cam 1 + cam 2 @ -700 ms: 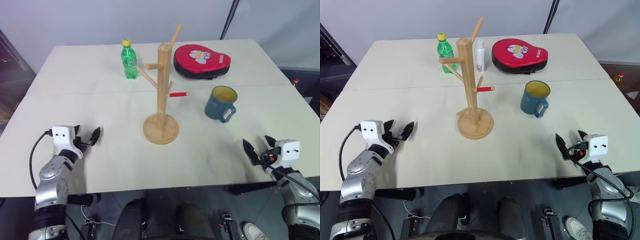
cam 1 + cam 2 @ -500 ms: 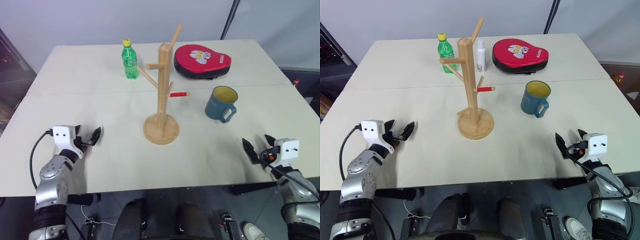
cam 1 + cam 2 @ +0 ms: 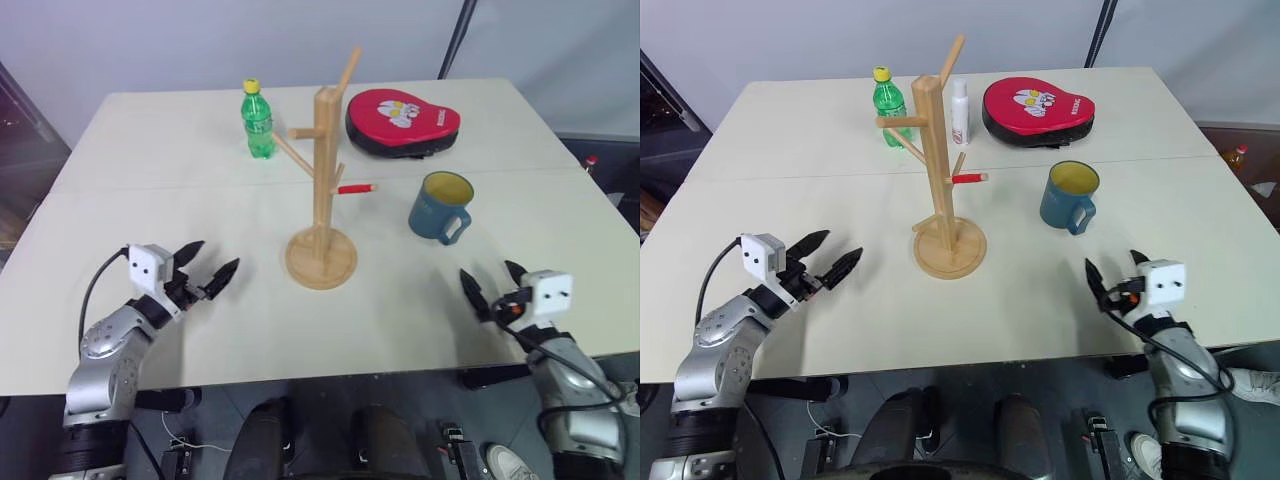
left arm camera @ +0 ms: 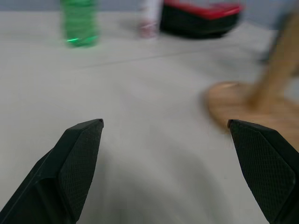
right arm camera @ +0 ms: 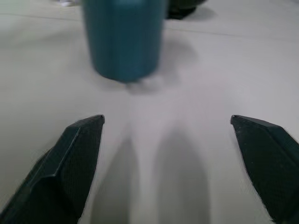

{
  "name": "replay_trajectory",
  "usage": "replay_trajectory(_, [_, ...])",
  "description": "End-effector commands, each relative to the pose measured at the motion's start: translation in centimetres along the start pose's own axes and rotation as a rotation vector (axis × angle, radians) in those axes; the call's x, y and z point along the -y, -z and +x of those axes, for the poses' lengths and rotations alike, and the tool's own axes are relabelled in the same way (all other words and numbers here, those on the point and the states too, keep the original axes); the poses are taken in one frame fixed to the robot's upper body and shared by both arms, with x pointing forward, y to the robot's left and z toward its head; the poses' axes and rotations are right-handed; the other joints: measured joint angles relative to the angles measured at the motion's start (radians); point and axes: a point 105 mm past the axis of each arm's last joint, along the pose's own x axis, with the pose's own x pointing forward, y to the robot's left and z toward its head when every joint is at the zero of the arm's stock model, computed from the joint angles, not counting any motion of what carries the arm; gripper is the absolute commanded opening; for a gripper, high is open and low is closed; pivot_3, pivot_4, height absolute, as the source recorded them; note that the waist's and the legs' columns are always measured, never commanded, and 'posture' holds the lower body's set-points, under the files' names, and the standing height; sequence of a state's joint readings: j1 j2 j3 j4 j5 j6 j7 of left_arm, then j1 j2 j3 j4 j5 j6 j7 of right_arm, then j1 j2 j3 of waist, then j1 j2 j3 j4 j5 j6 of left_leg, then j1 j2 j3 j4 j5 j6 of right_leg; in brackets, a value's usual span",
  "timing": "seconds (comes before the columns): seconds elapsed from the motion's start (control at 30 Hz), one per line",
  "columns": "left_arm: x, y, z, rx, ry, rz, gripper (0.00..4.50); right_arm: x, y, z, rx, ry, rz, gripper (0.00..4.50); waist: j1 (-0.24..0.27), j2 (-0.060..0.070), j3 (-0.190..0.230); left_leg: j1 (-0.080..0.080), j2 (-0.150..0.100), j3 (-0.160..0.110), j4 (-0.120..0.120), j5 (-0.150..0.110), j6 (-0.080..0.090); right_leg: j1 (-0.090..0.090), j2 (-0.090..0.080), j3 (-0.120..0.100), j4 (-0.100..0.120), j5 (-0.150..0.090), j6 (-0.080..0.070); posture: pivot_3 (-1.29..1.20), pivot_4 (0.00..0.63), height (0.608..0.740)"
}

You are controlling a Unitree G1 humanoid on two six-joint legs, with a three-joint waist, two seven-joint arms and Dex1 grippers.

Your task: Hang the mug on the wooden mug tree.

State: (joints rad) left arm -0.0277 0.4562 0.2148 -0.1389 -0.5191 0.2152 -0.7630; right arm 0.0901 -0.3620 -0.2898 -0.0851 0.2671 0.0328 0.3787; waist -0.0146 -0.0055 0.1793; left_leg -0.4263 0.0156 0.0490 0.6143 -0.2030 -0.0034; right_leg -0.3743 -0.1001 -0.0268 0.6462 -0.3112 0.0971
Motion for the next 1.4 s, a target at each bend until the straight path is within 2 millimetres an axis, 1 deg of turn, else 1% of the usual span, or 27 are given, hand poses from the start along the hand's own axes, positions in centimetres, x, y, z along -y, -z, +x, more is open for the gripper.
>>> replay_trajectory(0.03, [4.4,-1.5,0.0,-0.006,0.274,-0.007,4.50,-1.0,-1.9,0.8,0.065,0.078,-0.026,4.47,-0.001,0.000,0.000,0.000,0.000,0.000,0.000,0.000,0.000,0.000,0.000,0.000,0.000,0.000,0.000,0.00,0.150,0.740])
replay_trajectory(0.07, [5.5,-1.7,-0.1,-0.022,0.339,-0.007,4.50,-1.3,-2.0,1.0,0.067,0.092,-0.025,4.47,-0.002,0.000,0.000,-0.001,0.000,0.000,-0.001,0.000,0.000,0.000,0.000,0.000,-0.001,0.000,0.000,0.00,0.150,0.740])
replay_trajectory(0.23, [8.4,-2.2,0.3,-0.066,0.512,0.028,4.50,-2.6,-2.2,2.3,0.057,0.135,-0.051,4.47,-0.002,0.001,-0.001,-0.001,0.000,0.000,-0.001,0.000,-0.001,-0.001,0.000,0.000,-0.001,-0.001,-0.003,0.00,0.150,0.740])
replay_trajectory(0.33, [9.6,-2.7,0.9,-0.064,0.567,0.062,4.50,-2.8,-2.6,3.1,0.063,0.164,-0.055,4.47,-0.001,0.001,-0.001,-0.001,-0.001,0.000,-0.001,0.000,-0.001,-0.001,0.000,0.000,-0.001,-0.001,-0.003,0.00,0.150,0.740])
replay_trajectory(0.43, [10.3,-3.3,1.5,-0.044,0.591,0.074,4.50,-2.5,-3.1,3.7,0.069,0.200,-0.063,4.47,0.000,0.001,-0.001,-0.001,-0.001,0.000,-0.001,0.001,0.001,-0.001,0.000,0.000,-0.001,-0.001,-0.003,0.00,0.150,0.740])
replay_trajectory(0.5, [10.5,-3.4,1.6,-0.041,0.592,0.073,4.50,-2.3,-3.3,3.8,0.070,0.217,-0.068,4.47,0.000,0.001,-0.001,-0.001,-0.001,0.000,-0.001,0.001,0.002,-0.001,0.001,0.000,-0.001,-0.001,-0.002,0.00,0.150,0.740])
replay_trajectory(0.7, [10.6,-3.1,1.7,-0.046,0.586,0.070,4.50,-2.8,-3.1,3.1,0.059,0.167,-0.082,4.47,0.000,0.001,0.000,-0.001,-0.001,0.000,-0.001,0.001,0.002,-0.001,0.002,0.000,-0.001,-0.001,-0.002,0.00,0.150,0.740])
replay_trajectory(0.77, [10.5,-3.0,1.7,-0.047,0.580,0.069,4.50,-2.8,-2.8,2.8,0.048,0.157,-0.080,3.97,0.001,0.001,0.000,-0.001,-0.001,0.000,-0.001,0.001,0.002,0.000,0.002,0.000,-0.001,-0.001,-0.002,0.00,0.150,0.740])
replay_trajectory(0.83, [10.5,-3.0,1.7,-0.048,0.578,0.069,4.50,-2.9,-2.8,2.7,0.045,0.146,-0.080,3.17,-0.001,0.001,0.000,-0.001,-0.001,0.000,0.000,0.002,0.002,0.000,0.002,0.000,-0.001,-0.001,-0.002,0.00,0.150,0.740])
replay_trajectory(1.0, [10.6,-2.9,1.8,-0.046,0.574,0.067,4.50,-3.3,-3.0,2.8,0.047,0.130,-0.083,0.45,0.000,0.001,0.000,-0.001,0.000,0.000,0.000,0.002,0.002,0.000,0.002,0.000,0.000,-0.001,-0.002,0.00,0.150,0.740])
replay_trajectory(1.17, [10.6,-2.9,1.9,-0.045,0.572,0.067,4.50,-3.5,-3.0,3.0,0.043,0.114,-0.070,0.45,0.001,0.001,0.000,-0.001,0.000,0.000,0.000,0.002,0.002,0.000,0.002,0.000,0.000,-0.001,-0.002,0.00,0.150,0.740])
replay_trajectory(1.4, [10.6,-3.2,1.8,-0.045,0.566,0.076,4.50,-5.0,-3.2,3.2,0.055,0.037,-0.071,0.45,0.001,0.001,0.000,-0.001,0.000,0.000,0.000,0.002,0.003,0.000,0.003,0.000,0.000,-0.001,-0.002,0.00,0.150,0.740])
